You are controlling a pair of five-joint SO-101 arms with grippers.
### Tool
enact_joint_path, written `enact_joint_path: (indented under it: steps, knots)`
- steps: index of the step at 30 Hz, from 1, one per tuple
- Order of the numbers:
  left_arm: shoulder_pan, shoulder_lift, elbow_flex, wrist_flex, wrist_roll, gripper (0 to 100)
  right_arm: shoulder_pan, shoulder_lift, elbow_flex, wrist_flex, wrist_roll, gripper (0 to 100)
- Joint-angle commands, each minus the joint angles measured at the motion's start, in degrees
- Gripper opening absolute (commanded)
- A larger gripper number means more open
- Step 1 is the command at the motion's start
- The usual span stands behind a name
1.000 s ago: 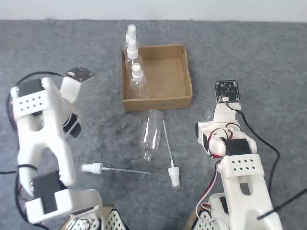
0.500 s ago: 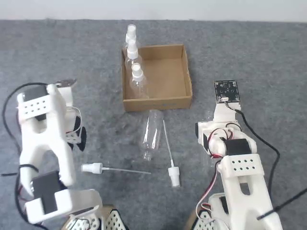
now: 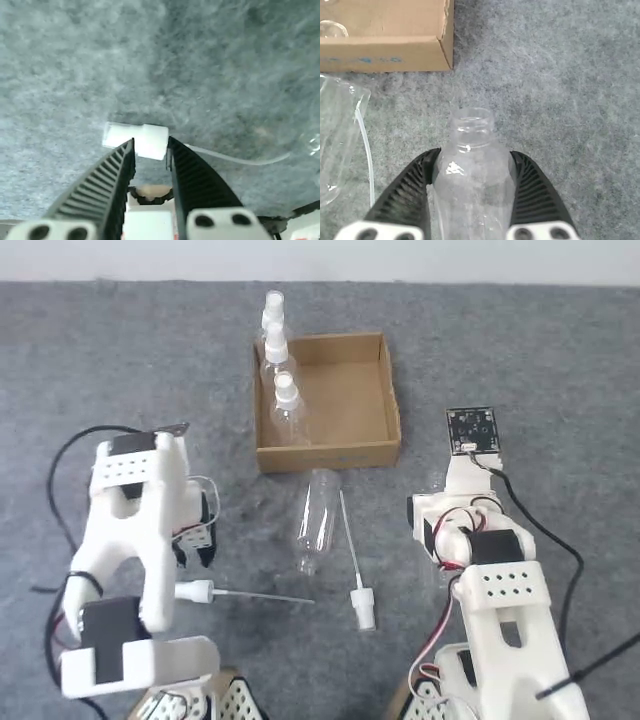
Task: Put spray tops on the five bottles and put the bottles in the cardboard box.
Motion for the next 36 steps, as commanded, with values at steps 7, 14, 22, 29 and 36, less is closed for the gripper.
enact_joint_path:
  steps: [7,14,22,29,36]
  knots:
    - [3.78,-0.79,0.04,-0.62,6.33,30,0.84,-1.98,-0.88,-1.27,0.79,0.9]
    - [3.87,-0.26,3.12,-1.49,6.24,32,0.84,-1.98,-0.88,-1.27,0.79,0.9]
    - [3.87,-0.26,13.76,-14.77,6.42,32,0.84,-1.98,-0.88,-1.36,0.79,0.9]
    - [5.63,-0.7,17.8,-23.21,11.16,32,0.84,-1.98,-0.88,-1.36,0.79,0.9]
    - [5.27,-0.79,12.53,-18.9,11.87,32,0.84,-1.98,-0.88,-1.36,0.88,0.9]
